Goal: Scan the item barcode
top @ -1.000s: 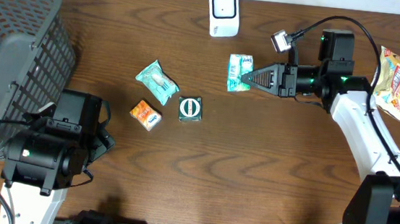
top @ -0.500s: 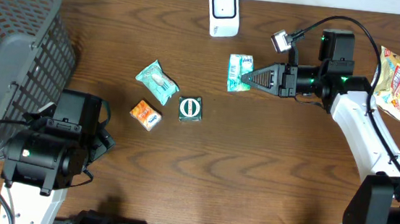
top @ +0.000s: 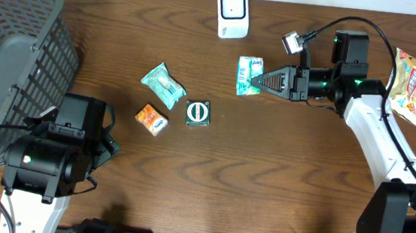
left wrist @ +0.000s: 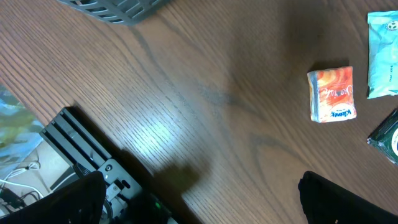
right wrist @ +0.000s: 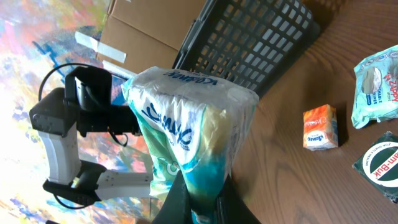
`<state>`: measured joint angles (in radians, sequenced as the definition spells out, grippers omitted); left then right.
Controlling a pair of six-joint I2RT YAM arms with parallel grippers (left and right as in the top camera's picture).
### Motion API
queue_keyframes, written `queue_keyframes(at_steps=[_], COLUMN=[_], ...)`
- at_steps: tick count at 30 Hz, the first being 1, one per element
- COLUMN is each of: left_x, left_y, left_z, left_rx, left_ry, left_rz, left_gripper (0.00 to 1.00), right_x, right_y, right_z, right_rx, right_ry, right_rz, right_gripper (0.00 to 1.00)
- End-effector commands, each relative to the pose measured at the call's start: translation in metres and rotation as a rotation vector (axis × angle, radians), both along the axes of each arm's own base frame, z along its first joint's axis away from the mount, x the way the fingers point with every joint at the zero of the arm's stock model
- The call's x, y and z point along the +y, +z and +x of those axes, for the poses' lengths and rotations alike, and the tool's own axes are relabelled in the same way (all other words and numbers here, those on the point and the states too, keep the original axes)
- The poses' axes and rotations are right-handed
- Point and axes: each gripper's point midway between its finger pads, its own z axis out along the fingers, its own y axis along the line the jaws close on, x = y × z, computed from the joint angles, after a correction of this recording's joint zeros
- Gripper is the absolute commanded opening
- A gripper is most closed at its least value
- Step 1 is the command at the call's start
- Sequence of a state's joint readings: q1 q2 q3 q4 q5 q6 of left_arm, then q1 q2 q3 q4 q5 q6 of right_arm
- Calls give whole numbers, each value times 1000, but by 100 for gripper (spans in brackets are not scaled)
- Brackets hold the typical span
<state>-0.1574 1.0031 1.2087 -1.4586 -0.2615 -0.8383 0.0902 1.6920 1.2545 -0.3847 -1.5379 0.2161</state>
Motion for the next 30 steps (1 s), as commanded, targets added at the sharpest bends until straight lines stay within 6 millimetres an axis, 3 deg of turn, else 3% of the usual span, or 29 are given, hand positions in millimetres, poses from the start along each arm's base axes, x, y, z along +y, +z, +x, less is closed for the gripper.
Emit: queue_keyframes(at_steps=[1,10,16,19,24,30], left_x=[3,3,3,3,3,3], left_y=[7,7,7,7,7,7], left_z=[1,1,1,1,1,1], left_rx=[-26,-26,-26,-26,-26,-26], left_ry=[16,16,16,16,16,16], left_rz=[9,9,9,10,10,10], left_gripper=[98,98,98,97,97,97], right_x=[1,2,16,23,12,4], right_y=[10,7,-6,-34,-99,-130], right_z=[-5,-3,1,15,33,33], right_rx=[-28,-28,-32,37,119,-16], right_ry=[21,7,-23,-135,-372,-443], right_rz=[21,4,-73,-230,-611,-892], right_gripper=[1,1,1,1,1,1])
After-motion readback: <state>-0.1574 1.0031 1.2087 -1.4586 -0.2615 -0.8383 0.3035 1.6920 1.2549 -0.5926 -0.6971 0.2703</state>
